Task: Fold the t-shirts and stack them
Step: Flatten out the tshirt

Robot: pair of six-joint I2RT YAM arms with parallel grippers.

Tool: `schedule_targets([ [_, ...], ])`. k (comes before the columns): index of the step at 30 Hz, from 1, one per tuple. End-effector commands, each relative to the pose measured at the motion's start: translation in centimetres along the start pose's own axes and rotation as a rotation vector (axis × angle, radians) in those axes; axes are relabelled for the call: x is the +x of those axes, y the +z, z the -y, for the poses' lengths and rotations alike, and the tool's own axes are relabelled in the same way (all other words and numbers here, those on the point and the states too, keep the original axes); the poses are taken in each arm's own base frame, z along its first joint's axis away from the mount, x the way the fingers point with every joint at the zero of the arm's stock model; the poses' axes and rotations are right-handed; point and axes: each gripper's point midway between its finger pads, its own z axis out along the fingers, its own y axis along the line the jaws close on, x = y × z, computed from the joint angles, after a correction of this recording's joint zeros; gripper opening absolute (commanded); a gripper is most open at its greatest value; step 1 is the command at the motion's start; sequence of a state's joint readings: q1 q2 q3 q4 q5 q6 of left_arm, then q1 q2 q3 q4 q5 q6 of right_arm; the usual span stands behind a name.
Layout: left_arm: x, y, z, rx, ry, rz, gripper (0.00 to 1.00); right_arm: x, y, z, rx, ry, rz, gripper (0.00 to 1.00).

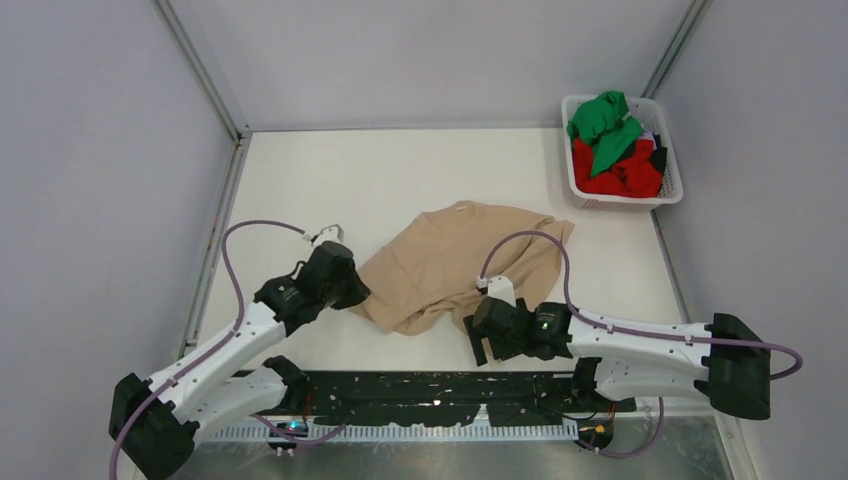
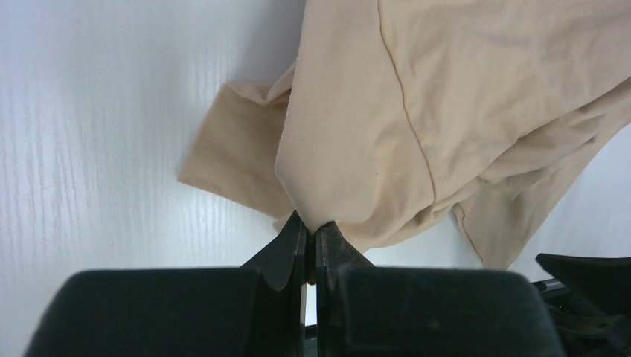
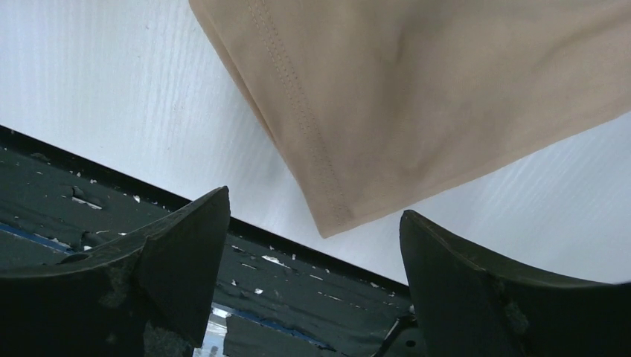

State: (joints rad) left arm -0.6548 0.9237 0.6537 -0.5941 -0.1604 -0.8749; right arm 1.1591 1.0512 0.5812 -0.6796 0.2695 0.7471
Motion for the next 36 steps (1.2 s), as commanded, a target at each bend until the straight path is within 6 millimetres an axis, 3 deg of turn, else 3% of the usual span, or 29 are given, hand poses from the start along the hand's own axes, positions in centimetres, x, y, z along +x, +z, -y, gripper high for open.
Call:
schedule_targets([
  [1, -4.1, -1.6, 1.6, 0.042, 0.011, 0.16, 0.0, 0.6, 1.2, -0.9, 0.014, 0.105, -0.002, 0.86],
  [9, -5.3, -1.8, 1.5, 0.036, 0.002, 0.206, 0.0, 2.7, 2.6, 2.3, 0.151, 0.232, -0.001, 0.67],
  [11, -5.3, -1.6, 1.4, 0.032, 0.002, 0.206, 0.0, 2.7, 2.7, 3.0, 0.174, 0.253, 0.021, 0.59],
  [13, -5.5, -1.6, 1.2, 0.022, -0.003, 0.212, 0.0, 2.3, 2.8, 3.9, 0.209, 0.282, 0.051, 0.44],
  [17, -6.3, -1.6, 0.7, 0.001, -0.025, 0.235, 0.0, 0.6, 2.9, 5.3, 0.22, 0.362, 0.116, 0.11],
  [21, -8.5, -2.6, 0.3, -0.007, -0.071, 0.284, 0.0, -3.6, 1.5, 7.6, 0.257, 0.422, 0.256, 0.05],
  [22, -9.3, -3.1, 0.4, 0.0, -0.08, 0.304, 0.0, -5.2, 0.6, 7.8, 0.259, 0.429, 0.297, 0.05],
  [23, -10.4, -3.7, 0.5, 0.007, -0.085, 0.33, 0.0, -6.6, -0.4, 9.5, 0.308, 0.423, 0.35, 0.05],
  [27, -15.4, -8.0, 1.6, 0.048, -0.114, 0.472, 0.0, -13.1, -7.0, 13.6, 0.444, 0.448, 0.592, 0.05],
  [30, -19.0, -12.5, 2.3, 0.073, -0.125, 0.617, 0.0, -17.3, -13.7, 15.7, 0.511, 0.481, 0.79, 0.05],
  [36, -23.8, -23.3, 3.6, 0.138, -0.105, 0.884, 0.0, -21.9, -24.6, 16.6, 0.531, 0.436, 1.039, 0.05],
])
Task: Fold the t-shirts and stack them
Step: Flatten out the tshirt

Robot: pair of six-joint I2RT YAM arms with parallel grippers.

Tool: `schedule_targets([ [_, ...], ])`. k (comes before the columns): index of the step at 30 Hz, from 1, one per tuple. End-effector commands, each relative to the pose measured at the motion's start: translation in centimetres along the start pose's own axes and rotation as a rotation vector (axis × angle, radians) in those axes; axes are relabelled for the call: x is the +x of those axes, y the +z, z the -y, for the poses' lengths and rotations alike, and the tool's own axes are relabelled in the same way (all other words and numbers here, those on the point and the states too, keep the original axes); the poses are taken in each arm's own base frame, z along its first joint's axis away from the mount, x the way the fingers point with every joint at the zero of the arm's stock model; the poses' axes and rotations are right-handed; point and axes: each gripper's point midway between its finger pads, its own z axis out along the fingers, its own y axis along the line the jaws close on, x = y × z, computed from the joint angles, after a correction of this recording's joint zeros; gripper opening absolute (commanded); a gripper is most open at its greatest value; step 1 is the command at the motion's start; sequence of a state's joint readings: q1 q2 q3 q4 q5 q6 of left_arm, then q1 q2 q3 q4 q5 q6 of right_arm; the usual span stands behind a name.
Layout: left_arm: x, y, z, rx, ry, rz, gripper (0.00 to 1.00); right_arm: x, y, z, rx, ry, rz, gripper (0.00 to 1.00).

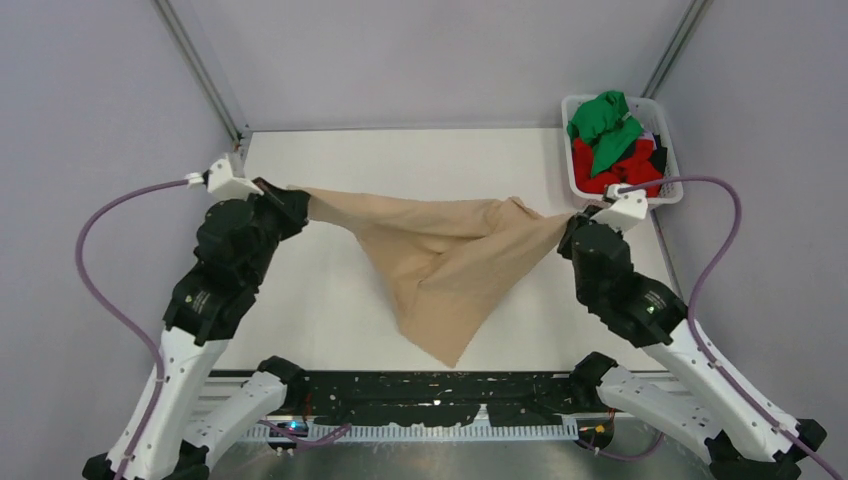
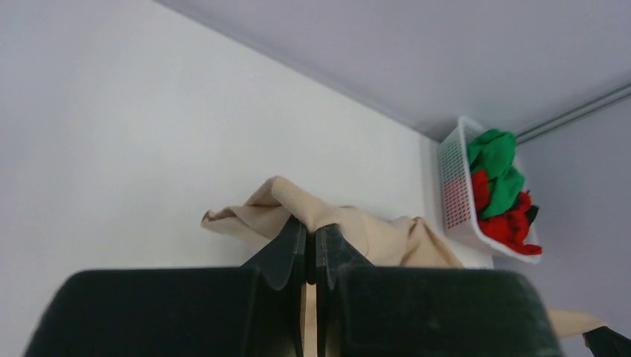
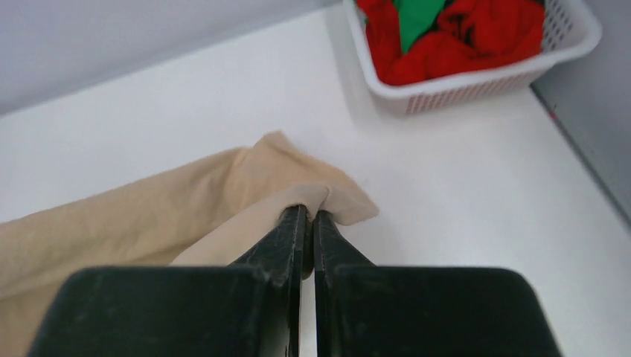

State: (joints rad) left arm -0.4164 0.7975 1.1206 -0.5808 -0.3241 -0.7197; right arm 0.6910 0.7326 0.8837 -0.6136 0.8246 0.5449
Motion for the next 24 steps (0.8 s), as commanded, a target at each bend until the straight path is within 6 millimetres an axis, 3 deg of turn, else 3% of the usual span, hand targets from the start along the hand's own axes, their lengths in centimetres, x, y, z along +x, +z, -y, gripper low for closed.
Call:
schedule_targets([
  [1, -9.5, -5.3, 2.0, 0.054, 0.015, 0.279, 0.0, -10.2, -2.9, 1.6, 0.041, -0.002, 0.253, 0.05],
  [5, -15.1, -10.1, 1.7, 0.017, 0.036, 0.441, 0.0, -16.1, -6.3, 2.9, 0.023, 0.062, 0.38, 0.05],
  [8, -18.5, -14.2, 0.7, -0.016, 0.022, 0.557, 0.0, -19.3, -8.6, 3.7, -0.017, 0.104, 0.451, 0.05],
  [11, -19.9, -17.2, -0.7, -0.048, 0.011, 0.629, 0.0, -22.1, -10.8, 5.1, -0.016, 0.134, 0.507, 0.05],
  [15, -20.6, -20.0, -3.6, -0.135, -0.026, 0.703, 0.0, -23.8, -12.3, 7.0, 0.04, 0.119, 0.534, 0.05],
  [19, -19.7, -19.3, -6.0, -0.268, -0.024, 0.705, 0.0, -24.3, -11.8, 7.1, 0.118, 0.048, 0.516, 0.05],
  [21, -18.7, -17.5, -7.1, -0.36, -0.004, 0.677, 0.0, -23.8, -10.4, 6.5, 0.19, -0.014, 0.481, 0.05],
  [24, -15.8, -12.9, -7.9, -0.468, 0.063, 0.573, 0.0, -22.3, -7.9, 5.2, 0.278, -0.105, 0.423, 0.05],
])
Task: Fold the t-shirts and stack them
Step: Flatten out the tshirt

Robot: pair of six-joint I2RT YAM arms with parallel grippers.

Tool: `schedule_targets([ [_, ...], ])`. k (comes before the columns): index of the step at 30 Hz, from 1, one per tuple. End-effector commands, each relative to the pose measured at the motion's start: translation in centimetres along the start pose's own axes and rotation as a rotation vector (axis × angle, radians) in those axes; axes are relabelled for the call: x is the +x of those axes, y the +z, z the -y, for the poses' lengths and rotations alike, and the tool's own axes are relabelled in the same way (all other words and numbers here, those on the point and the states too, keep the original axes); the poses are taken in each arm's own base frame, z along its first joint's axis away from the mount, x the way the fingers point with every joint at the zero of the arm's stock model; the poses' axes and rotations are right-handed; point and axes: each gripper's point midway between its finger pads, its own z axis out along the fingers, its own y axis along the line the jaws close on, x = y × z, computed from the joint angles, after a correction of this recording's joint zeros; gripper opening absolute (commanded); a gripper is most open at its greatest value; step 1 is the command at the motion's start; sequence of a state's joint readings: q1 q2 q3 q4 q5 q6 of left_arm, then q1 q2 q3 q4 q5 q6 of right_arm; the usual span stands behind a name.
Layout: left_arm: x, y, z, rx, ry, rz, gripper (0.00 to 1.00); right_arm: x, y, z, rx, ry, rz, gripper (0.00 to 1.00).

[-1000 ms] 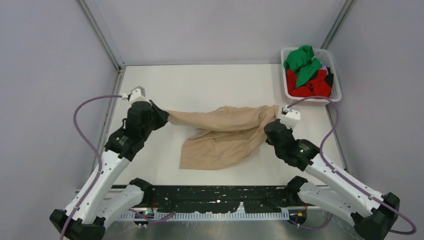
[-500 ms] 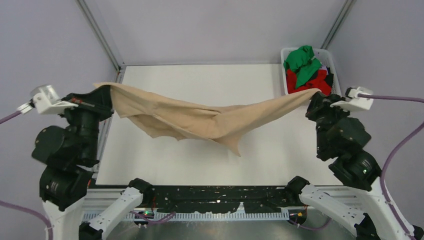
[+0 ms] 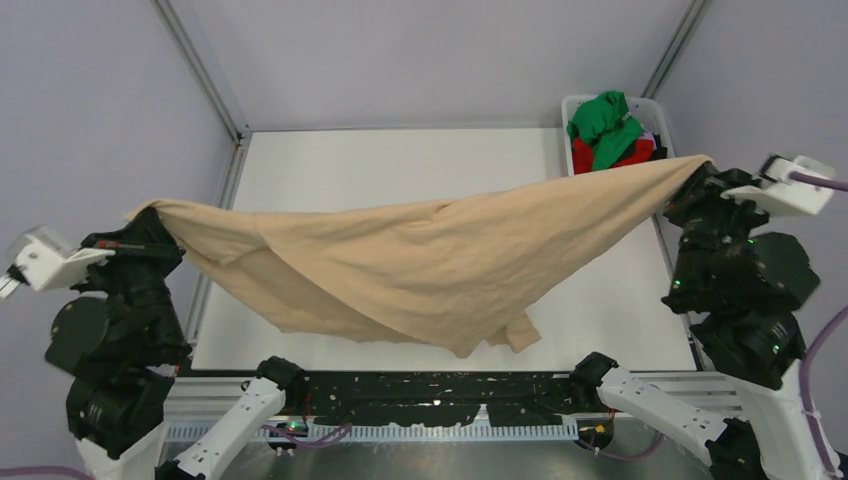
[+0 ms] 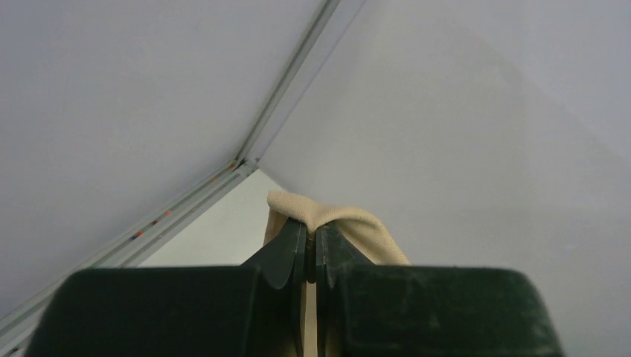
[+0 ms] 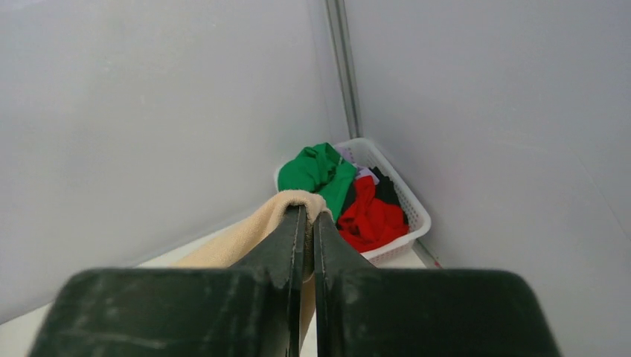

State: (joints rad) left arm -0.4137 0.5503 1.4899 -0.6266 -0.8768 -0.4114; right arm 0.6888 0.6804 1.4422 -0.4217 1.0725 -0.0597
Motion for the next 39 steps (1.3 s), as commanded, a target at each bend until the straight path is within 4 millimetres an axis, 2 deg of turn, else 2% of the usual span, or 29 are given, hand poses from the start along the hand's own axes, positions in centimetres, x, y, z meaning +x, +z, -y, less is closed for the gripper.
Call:
schedule_targets([
  [1, 8.2, 3.3, -1.8, -0.217, 0.218, -0.121, 0.0, 5.2, 3.0, -2.7, 0.133, -0.256, -0.093, 0.05],
  [2, 10.9, 4.2, -1.8, -0.243, 0.263, -0.171, 0.0, 6.7, 3.7, -2.8, 0.15, -0.292, -0.115, 0.05],
  [3, 13.9, 4.9, -2.4, -0.267, 0.305, -0.234, 0.0, 9.2, 4.8, -4.6, 0.102, -0.305, -0.157, 0.05],
  [4, 17.0, 5.8, -2.7, -0.271, 0.323, -0.315, 0.0, 11.5, 5.7, -4.6, 0.109, -0.341, -0.196, 0.05],
  [5, 20.1, 6.7, -3.5, -0.288, 0.338, -0.399, 0.0, 14.8, 6.9, -6.9, 0.024, -0.331, -0.255, 0.05],
  [7, 26.1, 8.1, -5.9, -0.345, 0.348, -0.568, 0.0, 20.8, 8.6, -9.2, -0.064, -0.35, -0.358, 0.05],
  [8, 28.9, 8.4, -6.8, -0.361, 0.353, -0.661, 0.0, 25.4, 9.5, -10.0, -0.093, -0.383, -0.44, 0.05],
  [9, 31.1, 8.7, -7.7, -0.389, 0.361, -0.729, 0.0, 26.6, 10.1, -10.7, -0.105, -0.368, -0.45, 0.05],
  [10, 33.0, 9.0, -8.4, -0.413, 0.37, -0.783, 0.0, 30.0, 11.0, -11.2, -0.113, -0.395, -0.514, 0.06],
  [11, 34.5, 9.1, -9.0, -0.429, 0.383, -0.825, 0.0, 31.2, 11.6, -11.5, -0.108, -0.4, -0.532, 0.09],
  [12, 35.9, 9.3, -9.4, -0.445, 0.391, -0.862, 0.0, 33.5, 12.7, -11.8, -0.085, -0.433, -0.572, 0.17],
  [13, 37.0, 9.3, -9.7, -0.456, 0.397, -0.892, 0.0, 34.4, 13.1, -11.8, -0.074, -0.457, -0.593, 0.24],
  [15, 38.9, 9.2, -10.2, -0.467, 0.394, -0.947, 0.0, 36.7, 13.9, -12.0, -0.048, -0.518, -0.655, 0.48],
  [16, 39.7, 9.0, -10.3, -0.463, 0.392, -0.968, 0.0, 37.5, 14.2, -12.4, -0.044, -0.521, -0.675, 0.86],
  [17, 40.3, 8.8, -10.5, -0.46, 0.387, -0.982, 0.0, 37.9, 13.8, -12.2, -0.049, -0.537, -0.704, 0.95],
  [19, 41.2, 8.4, -10.7, -0.443, 0.371, -0.998, 0.0, 38.3, 12.7, -13.0, -0.098, -0.522, -0.727, 0.97],
  [22, 42.4, 7.0, -11.3, -0.423, 0.352, -1.035, 0.0, 38.0, 8.9, -14.3, -0.258, -0.507, -0.742, 0.96],
  [23, 42.6, 6.6, -11.4, -0.422, 0.348, -1.038, 0.0, 38.3, 6.6, -15.9, -0.362, -0.512, -0.755, 0.95],
  [24, 42.7, 6.2, -11.8, -0.426, 0.348, -1.044, 0.0, 38.1, 4.8, -15.7, -0.424, -0.536, -0.751, 0.95],
  [25, 42.8, 6.0, -11.9, -0.425, 0.347, -1.046, 0.0, 37.3, 2.0, -17.5, -0.539, -0.53, -0.743, 0.95],
  [26, 42.9, 5.6, -12.1, -0.425, 0.346, -1.051, 0.0, 38.6, -0.2, -17.0, -0.598, -0.578, -0.783, 0.95],
  [27, 43.0, 5.4, -12.1, -0.419, 0.34, -1.054, 0.0, 39.3, -3.8, -17.9, -0.724, -0.585, -0.819, 0.95],
  [28, 43.1, 5.1, -12.2, -0.414, 0.335, -1.059, 0.0, 39.9, -5.7, -17.7, -0.775, -0.601, -0.858, 0.96],
  [29, 43.3, 4.8, -12.2, -0.407, 0.33, -1.062, 0.0, 40.9, -9.3, -18.1, -0.89, -0.611, -0.913, 0.95],
  [30, 43.4, 4.7, -12.3, -0.401, 0.325, -1.062, 0.0, 41.6, -11.2, -17.9, -0.942, -0.632, -0.949, 0.95],
  [31, 43.5, 4.6, -12.3, -0.396, 0.323, -1.06, 0.0, 42.6, -14.3, -17.8, -1.032, -0.671, -0.985, 0.96],
  [33, 43.5, 4.6, -12.4, -0.392, 0.325, -1.054, 0.0, 43.8, -18.3, -17.4, -1.148, -0.749, -1.024, 0.95],
  [36, 43.4, 4.5, -12.3, -0.387, 0.325, -1.057, 0.0, 45.0, -22.4, -16.7, -1.283, -0.862, -1.063, 0.95],
  [39, 43.4, 4.4, -12.3, -0.378, 0.323, -1.05, 0.0, 46.4, -23.5, -16.4, -1.28, -0.919, -1.12, 0.95],
])
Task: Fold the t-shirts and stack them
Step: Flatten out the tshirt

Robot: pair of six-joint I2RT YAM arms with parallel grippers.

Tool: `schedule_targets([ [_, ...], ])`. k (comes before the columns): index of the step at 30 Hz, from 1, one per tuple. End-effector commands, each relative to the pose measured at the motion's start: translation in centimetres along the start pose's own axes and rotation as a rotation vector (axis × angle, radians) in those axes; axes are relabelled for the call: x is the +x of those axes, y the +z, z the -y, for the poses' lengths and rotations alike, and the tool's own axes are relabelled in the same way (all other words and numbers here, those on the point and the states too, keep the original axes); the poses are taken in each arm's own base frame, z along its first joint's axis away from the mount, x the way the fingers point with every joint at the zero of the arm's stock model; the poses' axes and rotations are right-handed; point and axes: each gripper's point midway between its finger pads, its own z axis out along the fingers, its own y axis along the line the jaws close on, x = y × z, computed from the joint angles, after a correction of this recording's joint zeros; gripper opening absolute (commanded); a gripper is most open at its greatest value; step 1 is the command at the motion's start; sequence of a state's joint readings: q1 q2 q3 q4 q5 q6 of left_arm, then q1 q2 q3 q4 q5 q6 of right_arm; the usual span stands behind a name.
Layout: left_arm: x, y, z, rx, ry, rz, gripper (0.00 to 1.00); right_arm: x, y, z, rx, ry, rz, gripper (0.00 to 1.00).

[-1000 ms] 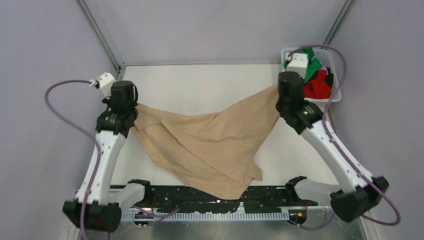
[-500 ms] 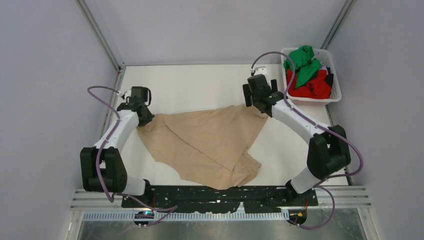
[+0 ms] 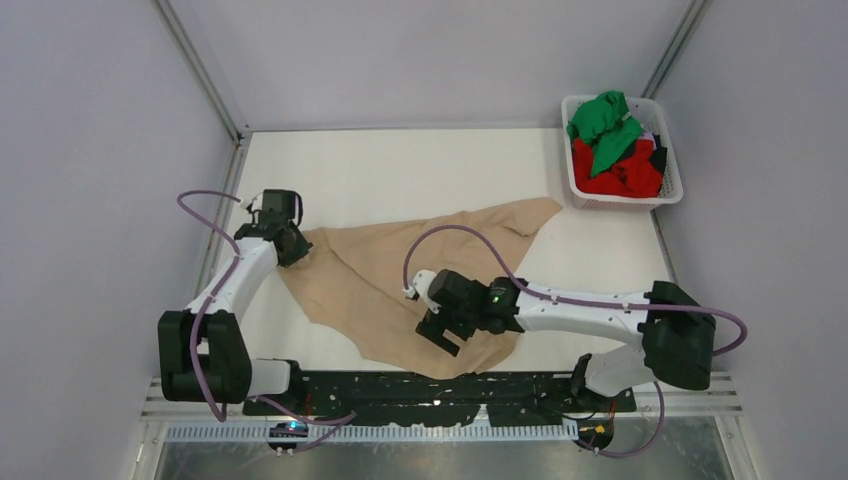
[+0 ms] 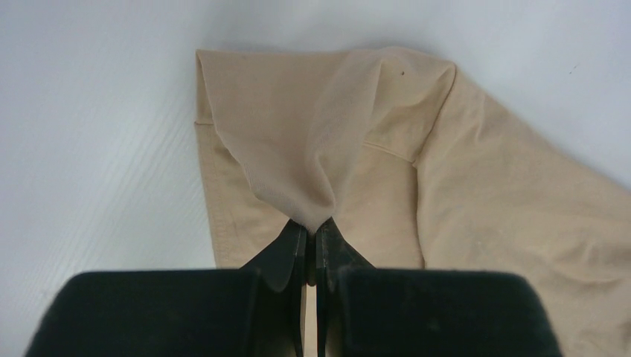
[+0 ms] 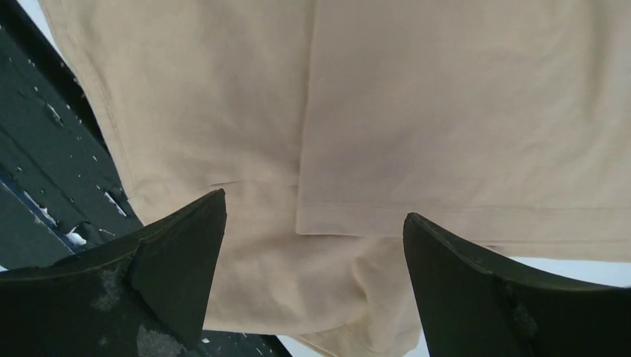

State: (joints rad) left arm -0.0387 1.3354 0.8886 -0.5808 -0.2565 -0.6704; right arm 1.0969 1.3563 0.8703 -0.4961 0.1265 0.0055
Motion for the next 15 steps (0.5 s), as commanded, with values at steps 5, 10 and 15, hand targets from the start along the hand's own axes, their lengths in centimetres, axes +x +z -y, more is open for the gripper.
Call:
schedule_targets([
  [5, -1.2, -0.7, 0.6, 0.051, -0.02, 0.065, 0.0, 3.0, 2.8, -0.9, 0.054, -0.004, -0.201, 0.96],
  [10, -1.2, -0.7, 0.7, 0.057, -0.021, 0.066, 0.0, 3.6, 3.3, 0.2, 0.131, 0.013, -0.223, 0.96],
  [15, -1.3, -0.8, 0.6, 0.054, -0.024, 0.074, 0.0, 3.7, 3.4, 1.4, 0.205, 0.018, -0.232, 0.88],
])
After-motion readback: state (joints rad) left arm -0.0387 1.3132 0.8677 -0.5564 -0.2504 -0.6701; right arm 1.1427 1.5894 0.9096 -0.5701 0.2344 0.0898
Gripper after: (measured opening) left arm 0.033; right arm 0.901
